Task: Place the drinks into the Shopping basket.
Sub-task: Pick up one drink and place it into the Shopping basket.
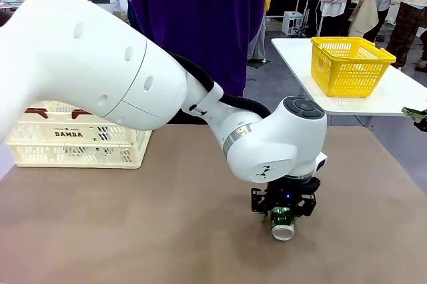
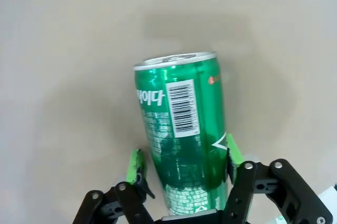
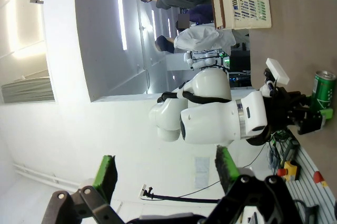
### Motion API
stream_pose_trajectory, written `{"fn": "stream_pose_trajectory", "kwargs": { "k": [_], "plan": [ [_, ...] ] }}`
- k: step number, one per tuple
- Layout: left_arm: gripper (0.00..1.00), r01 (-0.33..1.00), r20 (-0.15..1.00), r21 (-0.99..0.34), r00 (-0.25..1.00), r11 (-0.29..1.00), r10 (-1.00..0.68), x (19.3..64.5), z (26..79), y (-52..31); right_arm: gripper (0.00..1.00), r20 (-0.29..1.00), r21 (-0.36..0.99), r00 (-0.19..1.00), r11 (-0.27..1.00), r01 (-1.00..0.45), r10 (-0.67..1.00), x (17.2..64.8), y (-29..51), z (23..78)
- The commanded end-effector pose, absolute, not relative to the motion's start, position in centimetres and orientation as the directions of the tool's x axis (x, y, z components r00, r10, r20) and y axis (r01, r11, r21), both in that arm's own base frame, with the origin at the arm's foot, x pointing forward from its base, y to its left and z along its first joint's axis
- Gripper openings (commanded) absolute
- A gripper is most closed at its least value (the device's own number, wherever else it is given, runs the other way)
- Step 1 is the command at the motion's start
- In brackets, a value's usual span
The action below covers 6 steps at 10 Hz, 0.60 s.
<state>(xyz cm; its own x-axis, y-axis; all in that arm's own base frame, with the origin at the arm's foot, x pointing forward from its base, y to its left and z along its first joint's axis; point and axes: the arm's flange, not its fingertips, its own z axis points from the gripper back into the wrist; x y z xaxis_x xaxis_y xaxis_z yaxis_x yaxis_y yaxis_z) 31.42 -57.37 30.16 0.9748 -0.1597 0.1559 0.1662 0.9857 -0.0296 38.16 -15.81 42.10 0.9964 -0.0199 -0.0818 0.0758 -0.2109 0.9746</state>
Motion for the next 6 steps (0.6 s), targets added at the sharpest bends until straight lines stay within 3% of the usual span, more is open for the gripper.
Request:
{"fn": "stream_pose_trajectory", "kwargs": {
  "k": [1, 6],
  "plan": [
    [0.0, 0.139, 0.197, 0.011, 0.971, 0.99, -0.139, 31.18, 29.89, -57.8, 1.0, -0.096, 0.97, 0.995, -0.225, 0.088, -0.023, 38.24, -16.11, 42.55],
    [0.0, 0.143, 0.203, -0.008, 0.969, 0.99, -0.139, 30.86, 30.58, -57.3, 1.0, -0.096, 0.97, 0.995, -0.225, 0.088, -0.023, 38.24, -16.11, 42.55]
  ]
}}
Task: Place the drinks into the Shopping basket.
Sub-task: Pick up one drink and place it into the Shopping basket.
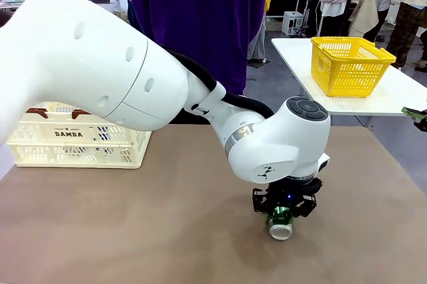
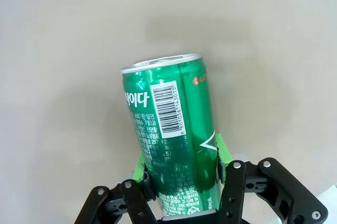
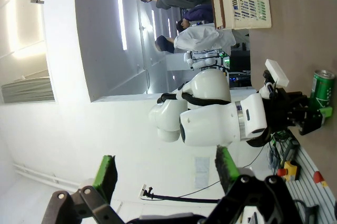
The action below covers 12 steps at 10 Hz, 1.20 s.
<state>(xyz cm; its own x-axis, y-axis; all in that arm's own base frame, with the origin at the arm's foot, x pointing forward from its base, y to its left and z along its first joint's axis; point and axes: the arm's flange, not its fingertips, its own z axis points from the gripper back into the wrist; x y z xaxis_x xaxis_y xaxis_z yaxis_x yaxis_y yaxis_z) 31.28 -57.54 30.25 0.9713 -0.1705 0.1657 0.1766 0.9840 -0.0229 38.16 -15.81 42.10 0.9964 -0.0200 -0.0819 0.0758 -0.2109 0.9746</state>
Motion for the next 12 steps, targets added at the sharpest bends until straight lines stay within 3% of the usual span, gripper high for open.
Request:
{"fn": "stream_pose_trajectory", "kwargs": {
  "k": [1, 3, 6, 9, 12],
  "plan": [
    [0.0, 0.162, 0.207, -0.028, 0.966, 0.986, -0.153, 30.8, 32.1, -56.6, 1.0, -0.096, 0.97, 0.995, -0.225, 0.088, -0.023, 38.2, -16.1, 42.6],
    [0.0, 0.215, 0.216, -0.06, 0.956, 0.975, -0.198, 30.1, 39.6, -54.0, 1.0, -0.096, 0.97, 0.995, -0.225, 0.088, -0.023, 38.2, -16.1, 42.6],
    [0.0, 0.271, 0.145, -0.097, 0.956, 0.958, -0.256, 23.6, 52.3, -49.4, 1.0, -0.096, 0.97, 0.995, -0.225, 0.088, -0.023, 38.2, -16.1, 42.6],
    [0.0, 0.296, 0.163, -0.17, 0.949, 0.94, -0.27, 20.1, 54.3, -45.8, 1.0, -0.096, 0.97, 0.995, -0.225, 0.088, -0.023, 38.2, -16.1, 42.6],
    [0.0, 0.306, 0.163, -0.114, 0.944, 0.945, -0.286, 19.8, 55.6, -49.0, 1.0, -0.096, 0.97, 0.995, -0.225, 0.088, -0.023, 38.2, -16.1, 42.6]
  ]
}}
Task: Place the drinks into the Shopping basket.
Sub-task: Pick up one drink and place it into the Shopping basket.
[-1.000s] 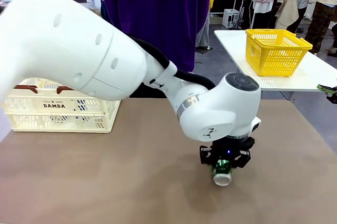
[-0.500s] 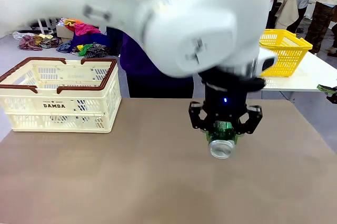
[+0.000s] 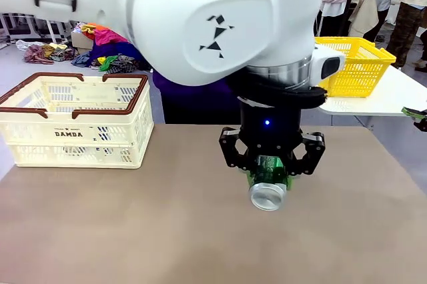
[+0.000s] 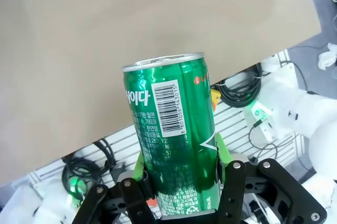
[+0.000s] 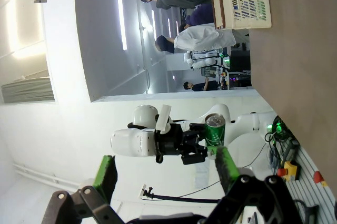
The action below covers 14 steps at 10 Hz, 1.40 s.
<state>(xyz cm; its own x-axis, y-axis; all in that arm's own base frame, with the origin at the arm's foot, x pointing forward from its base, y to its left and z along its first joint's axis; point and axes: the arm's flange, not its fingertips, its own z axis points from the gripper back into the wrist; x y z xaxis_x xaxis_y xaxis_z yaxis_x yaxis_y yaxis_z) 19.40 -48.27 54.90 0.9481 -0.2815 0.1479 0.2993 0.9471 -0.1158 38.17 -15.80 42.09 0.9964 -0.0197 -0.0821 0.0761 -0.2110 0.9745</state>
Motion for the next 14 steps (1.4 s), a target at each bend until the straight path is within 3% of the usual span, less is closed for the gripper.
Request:
{"fn": "stream_pose_trajectory", "kwargs": {
  "k": [1, 4, 5, 7, 11, 14],
  "plan": [
    [0.0, 0.306, 0.163, -0.114, 0.944, 0.945, -0.286, 19.8, 55.6, -49.0, 1.0, -0.096, 0.97, 0.995, -0.225, 0.088, -0.023, 38.2, -16.1, 42.6],
    [0.0, 0.303, 0.139, -0.117, 0.948, 0.946, -0.287, 19.7, 54.6, -48.9, 1.0, -0.096, 0.97, 0.995, -0.225, 0.088, -0.023, 38.2, -16.1, 42.6],
    [0.0, 0.37, 0.144, -0.127, 0.925, 0.92, -0.352, 21.0, 55.4, -47.7, 1.0, -0.096, 0.97, 0.995, -0.225, 0.088, -0.023, 38.2, -16.1, 42.6],
    [0.0, 0.31, 0.176, -0.224, 0.945, 0.924, -0.275, 28.9, 60.3, -39.2, 1.0, -0.096, 0.97, 0.995, -0.225, 0.088, -0.023, 38.2, -16.1, 42.6],
    [0.0, 0.06, 0.4, -0.28, 0.915, 0.958, 0.059, 40.7, 66.7, -17.3, 1.0, -0.096, 0.97, 0.995, -0.225, 0.088, -0.023, 38.2, -16.1, 42.6],
    [0.0, -0.32, 0.335, -0.191, 0.868, 0.928, 0.368, 44.2, 64.5, -4.3, 1.0, -0.096, 0.97, 0.995, -0.225, 0.088, -0.023, 38.2, -16.1, 42.6]
  ]
}}
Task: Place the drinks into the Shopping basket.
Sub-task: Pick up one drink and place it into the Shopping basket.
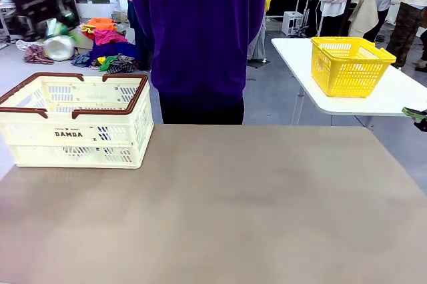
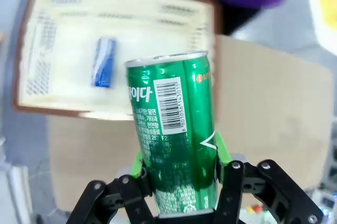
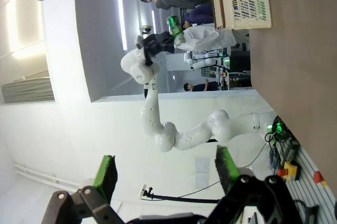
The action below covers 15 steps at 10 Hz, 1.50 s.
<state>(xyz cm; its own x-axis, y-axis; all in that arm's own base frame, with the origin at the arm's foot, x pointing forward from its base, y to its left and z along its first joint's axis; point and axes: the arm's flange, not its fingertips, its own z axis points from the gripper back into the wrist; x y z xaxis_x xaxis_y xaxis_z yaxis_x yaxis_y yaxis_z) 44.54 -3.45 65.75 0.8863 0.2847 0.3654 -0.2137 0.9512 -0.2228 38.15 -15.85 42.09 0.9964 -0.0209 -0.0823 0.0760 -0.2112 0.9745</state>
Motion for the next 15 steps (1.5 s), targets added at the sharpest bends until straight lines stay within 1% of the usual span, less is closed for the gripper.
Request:
{"fn": "stream_pose_trajectory", "kwargs": {
  "k": [1, 2, 3, 4, 8, 9, 10, 11, 12, 13, 14, 15],
  "plan": [
    [0.0, -0.399, 0.339, -0.181, 0.833, 0.899, 0.438, 43.7, 63.3, -1.2, 1.0, -0.096, 0.97, 0.995, -0.225, 0.088, -0.023, 38.2, -16.1, 42.6],
    [0.0, -0.451, 0.343, -0.221, 0.794, 0.865, 0.502, 43.3, 62.6, 0.7, 1.0, -0.096, 0.97, 0.995, -0.225, 0.088, -0.023, 38.2, -16.1, 42.6],
    [0.0, -0.504, 0.293, -0.254, 0.774, 0.826, 0.562, 42.8, 62.5, 1.5, 1.0, -0.096, 0.97, 0.995, -0.225, 0.088, -0.023, 38.2, -16.1, 42.6],
    [0.0, -0.397, 0.326, -0.187, 0.838, 0.899, 0.438, 44.6, 62.4, 1.8, 1.0, -0.096, 0.97, 0.995, -0.225, 0.088, -0.023, 38.2, -16.1, 42.6],
    [0.0, -0.397, 0.326, -0.187, 0.838, 0.899, 0.438, 44.6, 62.4, 1.8, 1.0, -0.096, 0.97, 0.995, -0.225, 0.088, -0.023, 38.2, -16.1, 42.6],
    [0.0, -0.414, 0.308, -0.191, 0.835, 0.89, 0.455, 44.5, 61.7, 1.4, 1.0, -0.096, 0.97, 0.995, -0.225, 0.088, -0.023, 38.2, -16.1, 42.6],
    [0.0, -0.355, 0.38, -0.171, 0.837, 0.919, 0.394, 46.7, 61.2, 1.0, 1.0, -0.096, 0.97, 0.995, -0.225, 0.088, -0.023, 38.2, -16.1, 42.6],
    [0.0, -0.096, 0.343, -0.104, 0.931, 0.99, 0.126, 48.3, 60.3, 1.6, 1.0, -0.096, 0.97, 0.995, -0.225, 0.088, -0.023, 38.2, -16.1, 42.6],
    [0.0, 0.062, 0.33, -0.075, 0.943, 0.995, -0.034, 49.6, 59.1, 2.7, 1.0, -0.096, 0.97, 0.995, -0.225, 0.088, -0.023, 38.2, -16.1, 42.6],
    [0.0, 0.12, 0.291, -0.072, 0.952, 0.99, -0.095, 51.1, 57.5, 4.2, 1.0, -0.096, 0.97, 0.995, -0.225, 0.088, -0.023, 38.2, -16.1, 42.6],
    [0.0, 0.136, 0.301, -0.035, 0.946, 0.99, -0.12, 52.2, 55.8, 5.2, 1.0, -0.096, 0.97, 0.995, -0.225, 0.088, -0.023, 38.2, -16.1, 42.6],
    [0.0, 0.117, 0.317, -0.02, 0.942, 0.993, -0.105, 53.4, 54.2, 6.0, 1.0, -0.096, 0.97, 0.995, -0.225, 0.088, -0.023, 38.2, -16.1, 42.6]
  ]
}}
